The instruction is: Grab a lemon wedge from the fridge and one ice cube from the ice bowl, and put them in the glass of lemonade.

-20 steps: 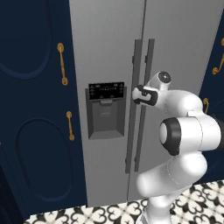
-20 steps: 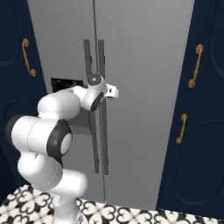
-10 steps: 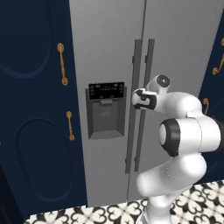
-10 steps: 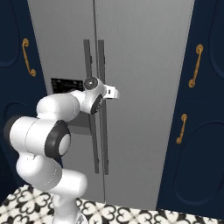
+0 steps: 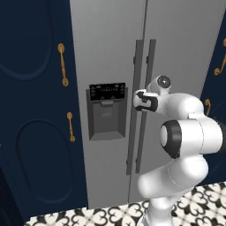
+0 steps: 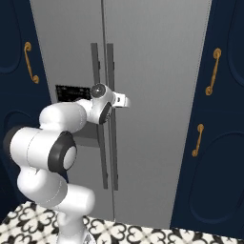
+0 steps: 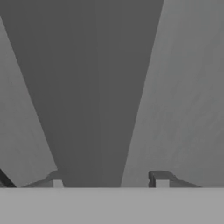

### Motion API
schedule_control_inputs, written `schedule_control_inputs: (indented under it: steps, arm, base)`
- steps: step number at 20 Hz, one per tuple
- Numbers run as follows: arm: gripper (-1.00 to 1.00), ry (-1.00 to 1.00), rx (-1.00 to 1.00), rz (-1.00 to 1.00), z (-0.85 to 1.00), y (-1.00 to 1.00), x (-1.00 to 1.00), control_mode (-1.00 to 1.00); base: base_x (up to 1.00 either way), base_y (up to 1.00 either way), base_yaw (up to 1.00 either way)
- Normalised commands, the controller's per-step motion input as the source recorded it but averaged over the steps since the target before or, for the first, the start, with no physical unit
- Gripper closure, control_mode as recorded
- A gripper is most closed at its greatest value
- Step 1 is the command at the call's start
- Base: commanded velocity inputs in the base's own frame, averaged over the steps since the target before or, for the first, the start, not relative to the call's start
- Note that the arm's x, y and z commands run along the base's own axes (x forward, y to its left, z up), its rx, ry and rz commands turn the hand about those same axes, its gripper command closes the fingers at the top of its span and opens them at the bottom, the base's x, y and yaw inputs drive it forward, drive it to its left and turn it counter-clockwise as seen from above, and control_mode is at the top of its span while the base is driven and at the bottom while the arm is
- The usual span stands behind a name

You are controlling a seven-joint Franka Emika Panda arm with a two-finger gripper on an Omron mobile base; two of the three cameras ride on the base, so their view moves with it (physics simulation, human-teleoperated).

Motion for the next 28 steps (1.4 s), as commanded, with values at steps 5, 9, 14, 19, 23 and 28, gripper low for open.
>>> schedule_control_inputs:
  steps: [5, 9, 14, 19, 23, 28]
  arm:
    - [1.00, -0.06, 0.00, 0.00, -0.12, -0.04, 0.07, -1.00]
    - [1.00, 0.00, 0.00, -0.02, 0.00, -0.32, 0.00, -1.00]
    - [1.00, 0.00, 0.02, -0.11, 0.02, -0.70, -0.13, -1.00]
    - [1.00, 0.00, 0.09, -0.15, 0.17, -0.65, -0.48, -1.00]
    - [1.00, 0.00, 0.13, -0.13, 0.25, -0.64, -0.67, -1.00]
    - [1.00, 0.05, 0.15, -0.12, 0.34, -0.73, -0.72, -1.00]
  base:
    - [0.00, 0.00, 0.00]
    - [0.00, 0.00, 0.00]
    - [0.00, 0.00, 0.00]
    - [0.00, 0.00, 0.00]
    - [0.00, 0.00, 0.00]
    - [0.00, 0.00, 0.00]
